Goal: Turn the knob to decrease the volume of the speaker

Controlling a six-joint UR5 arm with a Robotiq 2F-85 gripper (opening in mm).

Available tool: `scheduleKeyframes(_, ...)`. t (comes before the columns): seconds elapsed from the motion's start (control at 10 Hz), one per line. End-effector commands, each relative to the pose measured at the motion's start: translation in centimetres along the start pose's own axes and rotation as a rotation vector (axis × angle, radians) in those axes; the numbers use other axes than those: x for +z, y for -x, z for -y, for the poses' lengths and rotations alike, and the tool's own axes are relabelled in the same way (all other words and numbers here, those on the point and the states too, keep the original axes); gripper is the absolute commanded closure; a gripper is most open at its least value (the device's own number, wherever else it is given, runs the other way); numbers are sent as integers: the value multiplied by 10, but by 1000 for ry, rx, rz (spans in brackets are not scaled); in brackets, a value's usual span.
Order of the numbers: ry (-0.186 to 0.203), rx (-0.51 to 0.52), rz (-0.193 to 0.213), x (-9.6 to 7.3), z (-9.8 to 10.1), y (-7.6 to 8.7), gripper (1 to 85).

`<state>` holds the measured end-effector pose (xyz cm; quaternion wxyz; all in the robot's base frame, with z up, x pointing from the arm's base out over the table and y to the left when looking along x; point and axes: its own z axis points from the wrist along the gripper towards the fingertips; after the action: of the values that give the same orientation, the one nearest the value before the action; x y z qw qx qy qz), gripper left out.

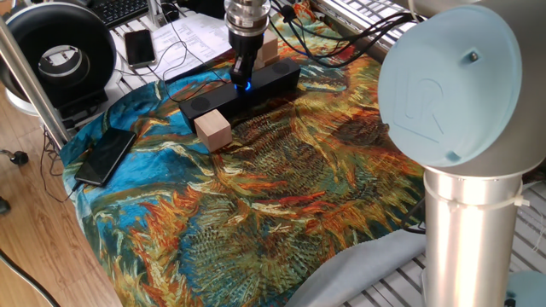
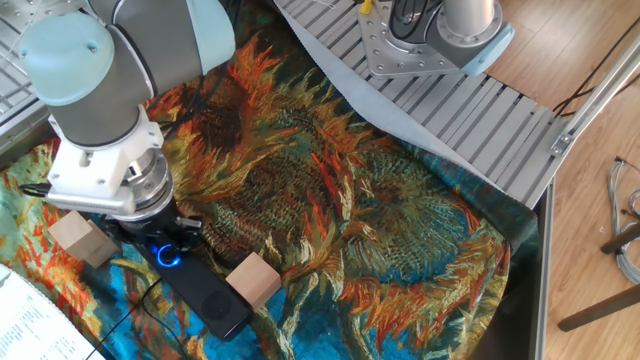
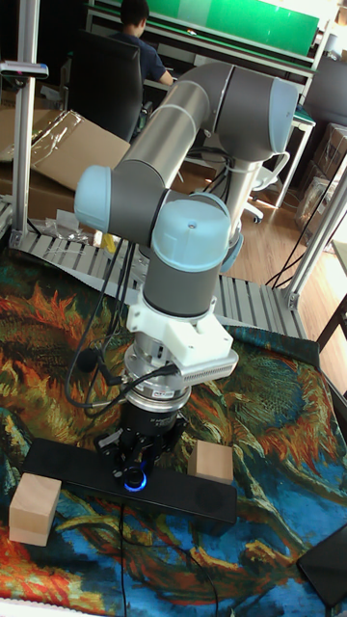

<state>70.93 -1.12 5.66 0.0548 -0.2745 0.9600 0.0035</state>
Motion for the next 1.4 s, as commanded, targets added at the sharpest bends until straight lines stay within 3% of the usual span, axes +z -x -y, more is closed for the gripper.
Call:
scheduleKeyframes(0.0,14,54,32,-1,-2,8,433)
scheduleKeyframes(0.2,3,85,47,-2,1,12,433)
scheduleKeyframes(0.9,0,31,-1,-8,4,6,460)
scheduleKeyframes(1.3,51,-17,-36,-8,-9,-4,437)
